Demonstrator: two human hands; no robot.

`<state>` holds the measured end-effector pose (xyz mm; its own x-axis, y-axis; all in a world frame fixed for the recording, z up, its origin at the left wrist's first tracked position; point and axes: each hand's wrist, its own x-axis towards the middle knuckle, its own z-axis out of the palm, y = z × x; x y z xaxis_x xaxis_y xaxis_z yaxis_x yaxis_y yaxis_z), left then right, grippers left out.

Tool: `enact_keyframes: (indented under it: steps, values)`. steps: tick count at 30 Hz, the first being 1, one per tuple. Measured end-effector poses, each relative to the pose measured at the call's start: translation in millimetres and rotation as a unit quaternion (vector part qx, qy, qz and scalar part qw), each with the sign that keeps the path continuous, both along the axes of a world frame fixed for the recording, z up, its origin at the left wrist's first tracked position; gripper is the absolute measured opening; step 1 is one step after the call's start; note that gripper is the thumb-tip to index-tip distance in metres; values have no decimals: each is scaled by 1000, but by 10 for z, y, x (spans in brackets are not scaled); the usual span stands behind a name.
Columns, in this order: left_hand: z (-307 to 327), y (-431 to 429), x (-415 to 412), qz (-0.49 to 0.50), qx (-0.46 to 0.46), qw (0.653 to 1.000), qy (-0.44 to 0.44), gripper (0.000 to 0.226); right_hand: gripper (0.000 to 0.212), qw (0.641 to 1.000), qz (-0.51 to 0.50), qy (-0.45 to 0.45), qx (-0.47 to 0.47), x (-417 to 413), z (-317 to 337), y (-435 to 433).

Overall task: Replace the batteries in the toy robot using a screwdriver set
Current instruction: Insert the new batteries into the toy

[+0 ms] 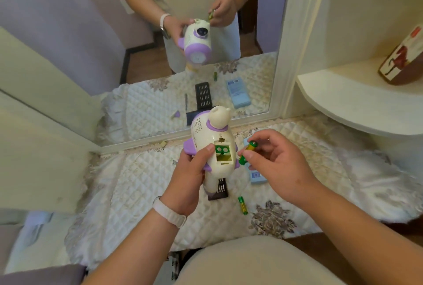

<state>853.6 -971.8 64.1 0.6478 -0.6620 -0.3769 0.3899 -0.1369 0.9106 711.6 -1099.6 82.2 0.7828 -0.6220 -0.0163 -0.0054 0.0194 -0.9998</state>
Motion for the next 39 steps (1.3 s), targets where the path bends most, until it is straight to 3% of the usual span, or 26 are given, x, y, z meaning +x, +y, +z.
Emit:
enact_keyframes:
  steps: [5, 9, 14, 21, 32, 39]
  values:
    - [124, 48, -2, 28, -19, 999, -33, 61, 28, 998, 27, -60, -7, 94, 176, 71]
    - [124, 113, -6, 50, 1, 996, -76, 73, 17, 997, 32, -31, -57, 160, 159, 141]
    - [57, 176, -38, 64, 26, 993, -97, 68, 26, 988, 16, -2, -153, 150, 105, 189]
    - [-14, 140, -156, 60, 20, 995, -81, 69, 29, 994, -5, 18, -109, 31, -7, 213]
    - [-62, 36, -250, 22, 16, 995, -99, 70, 18, 987, -17, 54, -149, -124, -154, 177]
    - [-120, 65, -214, 25, 37, 994, -100, 67, 27, 997, -18, 41, -62, -195, -248, 208]
